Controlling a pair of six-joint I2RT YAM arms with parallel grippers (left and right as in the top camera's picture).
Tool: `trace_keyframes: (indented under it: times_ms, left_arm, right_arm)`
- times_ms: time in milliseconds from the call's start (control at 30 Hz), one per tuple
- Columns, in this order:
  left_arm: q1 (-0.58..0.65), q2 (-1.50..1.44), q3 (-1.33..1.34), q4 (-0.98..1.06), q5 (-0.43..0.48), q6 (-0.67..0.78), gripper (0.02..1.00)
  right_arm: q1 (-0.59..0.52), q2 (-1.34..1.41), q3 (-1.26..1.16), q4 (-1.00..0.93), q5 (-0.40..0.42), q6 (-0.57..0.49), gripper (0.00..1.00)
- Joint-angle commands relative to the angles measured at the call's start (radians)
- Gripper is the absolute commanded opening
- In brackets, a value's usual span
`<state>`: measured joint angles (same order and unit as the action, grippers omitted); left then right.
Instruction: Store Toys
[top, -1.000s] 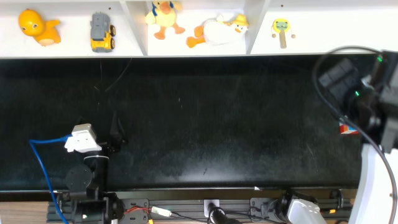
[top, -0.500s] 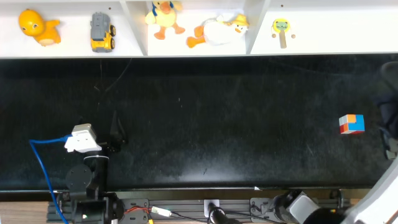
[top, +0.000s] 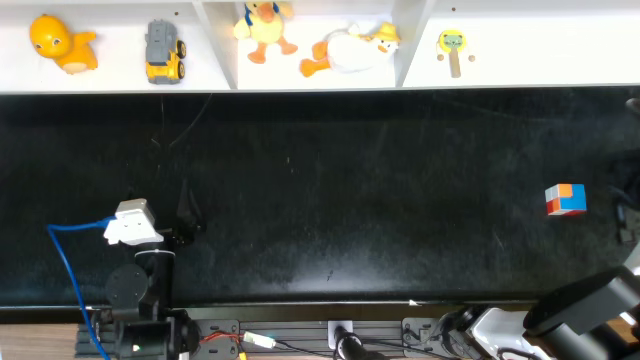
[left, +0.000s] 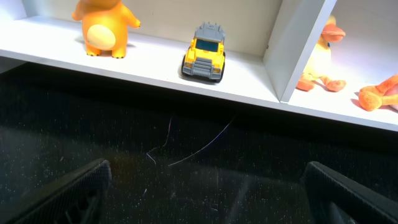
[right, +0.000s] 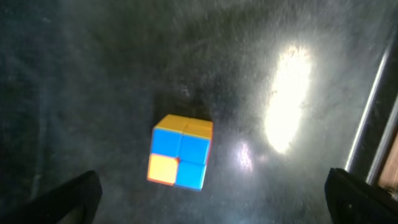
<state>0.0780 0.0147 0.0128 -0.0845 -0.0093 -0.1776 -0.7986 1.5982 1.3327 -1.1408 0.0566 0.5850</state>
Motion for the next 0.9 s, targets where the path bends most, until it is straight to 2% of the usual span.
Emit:
trace_keyframes:
  times_ms: [33,467,800,900]
  left_arm:
    - [-0.005,-0.012,-0.005,0.001,-0.008,-0.007,0.998]
    - [-0.005,-0.012,-0.005,0.001,-0.008,-0.007,0.996]
    - [-0.005,-0.012,-0.005,0.001,-0.008,-0.007,0.998]
    - [-0.005,-0.012,-0.005,0.001,-0.008,-0.007,0.998]
  right_arm:
    - [-0.004,0.005,-0.110,0.066,0.015,0.023,0.998]
    - [0.022,0.006,-0.305,0.353,0.023,0.062,0.998]
    - [0.115,0.021,-0.311,0.410,0.025,0.143,0.998]
    - [0.131,0.036,-0.311,0.415,0.050,0.160,0.991]
